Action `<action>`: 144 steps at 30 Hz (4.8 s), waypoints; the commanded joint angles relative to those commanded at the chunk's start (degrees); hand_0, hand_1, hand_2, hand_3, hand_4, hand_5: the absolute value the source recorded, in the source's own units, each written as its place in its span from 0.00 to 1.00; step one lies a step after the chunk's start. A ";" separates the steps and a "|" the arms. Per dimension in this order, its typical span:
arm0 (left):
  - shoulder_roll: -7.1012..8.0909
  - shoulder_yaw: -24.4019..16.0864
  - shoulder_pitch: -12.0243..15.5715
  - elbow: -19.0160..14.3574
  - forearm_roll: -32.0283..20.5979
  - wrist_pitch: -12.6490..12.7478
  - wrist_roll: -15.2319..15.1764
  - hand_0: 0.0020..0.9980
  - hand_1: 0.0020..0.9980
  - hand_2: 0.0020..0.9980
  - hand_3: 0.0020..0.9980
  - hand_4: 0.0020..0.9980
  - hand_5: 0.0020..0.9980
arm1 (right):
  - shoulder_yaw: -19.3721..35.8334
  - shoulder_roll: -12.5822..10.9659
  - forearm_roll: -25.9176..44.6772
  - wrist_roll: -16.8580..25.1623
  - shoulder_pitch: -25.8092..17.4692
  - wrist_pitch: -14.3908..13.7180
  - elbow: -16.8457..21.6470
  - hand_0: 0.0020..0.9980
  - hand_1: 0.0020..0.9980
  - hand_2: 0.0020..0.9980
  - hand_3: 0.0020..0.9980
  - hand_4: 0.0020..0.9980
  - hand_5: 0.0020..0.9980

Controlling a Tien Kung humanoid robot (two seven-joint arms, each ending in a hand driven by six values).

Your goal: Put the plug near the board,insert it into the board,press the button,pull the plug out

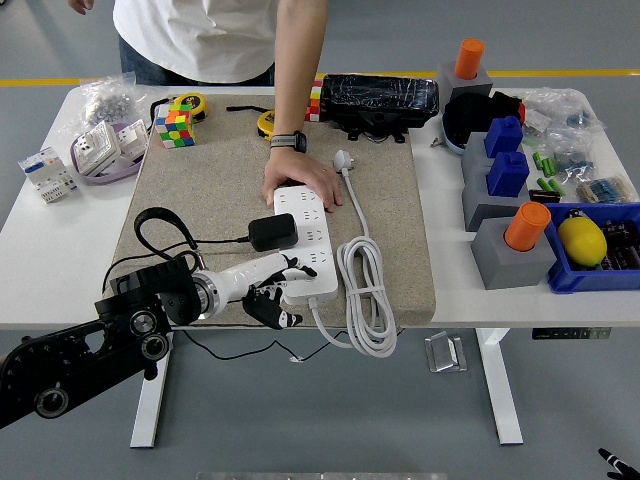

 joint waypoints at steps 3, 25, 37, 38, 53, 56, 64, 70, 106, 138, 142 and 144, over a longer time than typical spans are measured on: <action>-0.08 -1.08 0.47 0.56 -0.77 2.52 -2.84 0.10 0.06 0.16 0.59 0.79 0.14 | 0.05 0.08 -0.02 0.02 -0.02 -0.01 0.02 0.62 0.67 0.64 0.57 0.98 0.59; -0.26 -2.92 2.67 1.27 -2.32 11.10 -10.52 0.19 0.16 0.28 0.49 0.80 0.23 | 0.99 0.82 -0.20 -0.03 -0.33 -0.04 -0.04 0.62 0.67 0.64 0.57 0.98 0.59; -0.22 -2.74 2.52 1.26 -2.45 10.43 -9.97 0.18 0.12 0.28 0.52 0.81 0.24 | 1.31 0.84 -0.28 -0.05 -0.35 -0.04 0.02 0.62 0.67 0.64 0.57 0.98 0.59; -0.23 -2.65 2.47 1.25 -2.20 10.23 -9.76 0.18 0.12 0.28 0.52 0.81 0.24 | 1.32 0.85 -0.29 -0.06 -0.34 -0.04 0.04 0.62 0.67 0.64 0.57 0.98 0.59; 0.01 -2.15 1.89 -1.76 0.79 0.30 0.16 0.09 0.06 0.16 0.86 0.76 0.00 | 1.28 0.70 -0.24 -0.10 -0.33 -0.01 0.05 0.62 0.67 0.64 0.57 0.98 0.59; -0.08 -1.71 1.62 -1.60 1.42 0.25 0.35 0.08 0.06 0.15 0.87 0.77 0.00 | 1.17 0.69 -0.18 -0.09 -0.23 -0.01 0.07 0.62 0.67 0.64 0.57 0.98 0.59; 0.03 -0.12 0.95 -0.15 1.74 -0.57 1.33 0.08 0.06 0.15 0.86 0.77 0.00 | 0.76 0.55 -0.09 -0.08 0.01 0.01 0.08 0.62 0.67 0.64 0.57 0.98 0.59; 0.04 0.53 0.48 0.91 1.76 -0.51 1.37 0.08 0.06 0.16 0.85 0.78 0.00 | 0.67 0.35 -0.04 -0.07 0.08 0.01 0.10 0.62 0.67 0.64 0.57 0.98 0.59; -1.19 -1.46 -1.06 7.93 -0.17 19.68 -17.52 0.23 0.19 0.36 0.55 0.87 0.27 | 0.83 0.48 -0.03 -0.02 -0.13 0.01 0.15 0.62 0.67 0.64 0.57 0.98 0.59; -5.62 10.23 -8.25 27.27 4.43 24.84 -19.66 0.47 0.52 0.57 0.58 0.88 0.13 | 0.58 0.42 0.23 -0.06 -0.16 0.04 0.23 0.62 0.67 0.64 0.57 0.98 0.59; -5.89 11.66 -8.87 28.51 3.72 25.64 -20.19 0.47 0.52 0.57 0.58 0.88 0.13 | 0.54 0.35 0.15 -0.07 -0.08 0.04 0.40 0.62 0.67 0.64 0.57 0.98 0.59; -6.12 12.66 -9.25 29.27 2.80 26.75 -21.21 0.40 0.49 0.56 0.57 0.78 0.08 | 0.66 0.35 0.13 -0.07 -0.13 0.02 0.48 0.62 0.67 0.64 0.57 0.98 0.59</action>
